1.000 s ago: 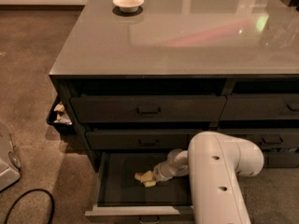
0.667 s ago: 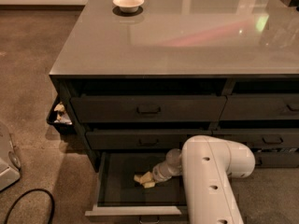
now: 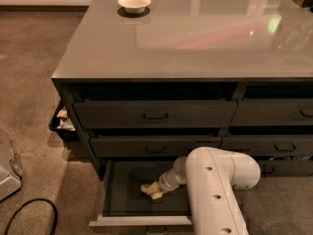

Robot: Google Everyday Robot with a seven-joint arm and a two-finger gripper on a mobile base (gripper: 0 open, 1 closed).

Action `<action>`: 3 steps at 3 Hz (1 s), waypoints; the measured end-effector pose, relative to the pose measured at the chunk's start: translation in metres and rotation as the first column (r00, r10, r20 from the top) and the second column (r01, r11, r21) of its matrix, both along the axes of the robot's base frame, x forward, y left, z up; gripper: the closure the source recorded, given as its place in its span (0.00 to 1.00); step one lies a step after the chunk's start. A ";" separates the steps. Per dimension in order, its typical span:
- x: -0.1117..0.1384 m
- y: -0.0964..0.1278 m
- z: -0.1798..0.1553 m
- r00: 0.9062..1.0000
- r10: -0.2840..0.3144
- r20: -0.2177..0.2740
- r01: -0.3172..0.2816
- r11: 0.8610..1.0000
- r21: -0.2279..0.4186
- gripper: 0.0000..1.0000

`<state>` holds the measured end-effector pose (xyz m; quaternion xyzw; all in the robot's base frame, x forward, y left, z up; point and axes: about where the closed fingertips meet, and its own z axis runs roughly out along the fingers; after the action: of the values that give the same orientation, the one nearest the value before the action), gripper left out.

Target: Place sponge into bottom drawer

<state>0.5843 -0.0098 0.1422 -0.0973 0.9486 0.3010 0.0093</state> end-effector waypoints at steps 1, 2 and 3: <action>0.000 0.000 0.000 1.000 0.000 0.000 0.000 1.000 0.000 0.13; -0.004 -0.002 0.013 0.999 -0.017 0.034 0.017 1.000 -0.021 0.00; 0.000 -0.003 0.054 0.990 -0.059 0.130 0.066 0.996 -0.055 0.00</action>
Offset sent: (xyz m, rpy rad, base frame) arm -0.0131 -0.0101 0.0581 -0.0873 -0.1403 -0.0717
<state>0.5842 -0.0128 0.1959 -0.0869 0.9571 0.2655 0.0767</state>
